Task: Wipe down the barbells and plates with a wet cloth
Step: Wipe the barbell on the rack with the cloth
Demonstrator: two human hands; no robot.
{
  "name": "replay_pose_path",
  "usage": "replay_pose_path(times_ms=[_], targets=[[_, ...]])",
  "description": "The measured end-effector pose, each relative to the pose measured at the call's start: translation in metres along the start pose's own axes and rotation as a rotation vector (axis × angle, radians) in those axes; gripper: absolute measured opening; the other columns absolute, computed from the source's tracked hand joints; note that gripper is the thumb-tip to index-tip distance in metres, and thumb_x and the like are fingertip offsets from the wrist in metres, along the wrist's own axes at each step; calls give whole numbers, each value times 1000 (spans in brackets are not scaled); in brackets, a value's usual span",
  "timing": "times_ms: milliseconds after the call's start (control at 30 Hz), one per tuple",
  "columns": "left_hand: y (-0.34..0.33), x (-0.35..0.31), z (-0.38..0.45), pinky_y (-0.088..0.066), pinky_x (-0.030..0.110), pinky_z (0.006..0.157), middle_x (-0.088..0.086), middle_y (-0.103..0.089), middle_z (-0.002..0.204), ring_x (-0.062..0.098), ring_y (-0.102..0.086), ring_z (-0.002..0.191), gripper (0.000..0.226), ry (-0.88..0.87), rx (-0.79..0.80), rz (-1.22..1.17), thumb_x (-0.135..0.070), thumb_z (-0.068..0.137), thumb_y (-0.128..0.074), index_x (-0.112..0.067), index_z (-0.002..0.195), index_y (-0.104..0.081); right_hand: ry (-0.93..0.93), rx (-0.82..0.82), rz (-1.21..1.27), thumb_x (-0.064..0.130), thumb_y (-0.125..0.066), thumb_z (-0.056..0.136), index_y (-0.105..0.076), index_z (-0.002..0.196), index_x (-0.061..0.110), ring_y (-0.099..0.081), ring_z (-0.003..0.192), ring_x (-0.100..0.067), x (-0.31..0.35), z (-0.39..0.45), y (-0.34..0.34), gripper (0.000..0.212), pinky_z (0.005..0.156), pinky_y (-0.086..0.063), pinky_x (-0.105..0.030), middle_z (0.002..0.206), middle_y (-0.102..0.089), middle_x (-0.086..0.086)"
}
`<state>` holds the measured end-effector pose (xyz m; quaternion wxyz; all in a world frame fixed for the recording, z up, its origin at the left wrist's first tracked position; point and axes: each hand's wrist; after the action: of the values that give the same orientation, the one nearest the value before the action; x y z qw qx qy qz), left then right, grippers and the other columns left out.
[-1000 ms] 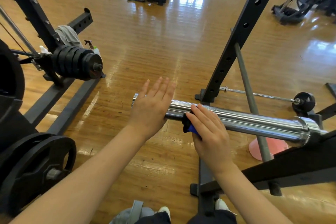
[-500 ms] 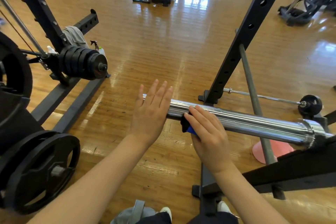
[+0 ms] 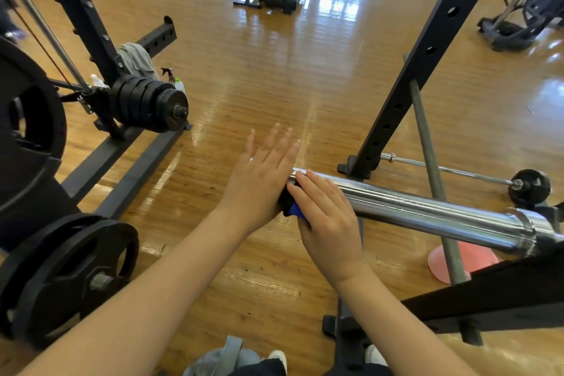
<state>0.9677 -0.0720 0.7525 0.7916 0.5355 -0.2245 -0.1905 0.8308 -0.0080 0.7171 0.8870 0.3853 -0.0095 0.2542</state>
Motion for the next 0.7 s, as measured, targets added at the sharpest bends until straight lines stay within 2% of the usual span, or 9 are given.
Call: replay_pose_path(times_ms=[67,133,200,333,400,500,533,633,700], targets=[[-10,-4,-6,-15,54,112,20,-36,147,36,-30,138,93,25,-74,26,-29,64,-78,-2,141,-33,-9,0,-2,3,-52,86,-63,119,4,-47,126,-22,-10,-9,8,35,108,-36,-39,127,-59,-12],[-14,-9,-9,-9,52,113,20,-23,152,36,-18,141,108,43,-116,41,-23,58,-86,-3,145,-23,-31,-7,-1,4,-53,85,-61,121,5,-47,126,-22,-18,-18,17,37,105,-39,-42,129,-57,-11],[-16,-11,-8,-7,51,114,20,-18,153,35,-15,142,109,62,-122,40,-13,60,-85,-4,146,-19,-51,-18,-5,5,-52,84,-61,120,4,-47,126,-23,-23,-23,24,37,102,-41,-44,128,-56,-10],[-18,-9,-2,-26,53,109,21,-40,144,36,-37,135,100,40,-77,48,-8,56,-86,-2,140,-31,-108,-43,7,8,-52,84,-62,118,4,-48,124,-21,-20,-18,27,36,104,-40,-43,126,-58,-9],[-9,-8,2,-26,52,109,21,-40,144,35,-38,135,99,34,-9,33,-12,55,-86,-2,141,-37,-108,-31,19,7,-53,83,-62,119,3,-47,125,-22,-11,-11,21,37,107,-36,-41,126,-59,-12],[1,-4,10,0,46,115,18,-3,157,31,-2,146,91,6,141,19,-30,84,-62,-7,151,-5,-74,15,31,3,-53,82,-63,119,1,-45,126,-24,2,0,7,38,113,-28,-37,127,-59,-15],[5,-3,11,4,47,115,18,3,158,30,3,146,89,4,176,16,-33,87,-56,-8,151,0,-61,33,25,4,-51,83,-63,119,1,-43,127,-24,4,2,4,38,114,-25,-36,128,-59,-15],[2,-5,5,-10,53,114,23,-24,152,37,-21,142,97,43,23,24,-22,67,-74,-3,146,-21,-41,75,11,5,-48,85,-62,121,3,-43,128,-23,-1,-1,9,39,116,-22,-34,130,-57,-13],[-9,-9,-4,-11,52,113,22,-28,150,37,-22,140,102,87,-75,7,-11,59,-80,-2,144,-24,-69,69,7,6,-48,85,-60,123,5,-42,129,-21,-11,-9,17,40,116,-23,-33,132,-53,-9]])
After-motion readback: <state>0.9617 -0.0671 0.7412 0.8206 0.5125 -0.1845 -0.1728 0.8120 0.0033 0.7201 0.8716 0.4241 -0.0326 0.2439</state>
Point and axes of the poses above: each hand's wrist, its own z-axis towards the middle knuckle, its own y-axis out of the back of the hand, x = y × z
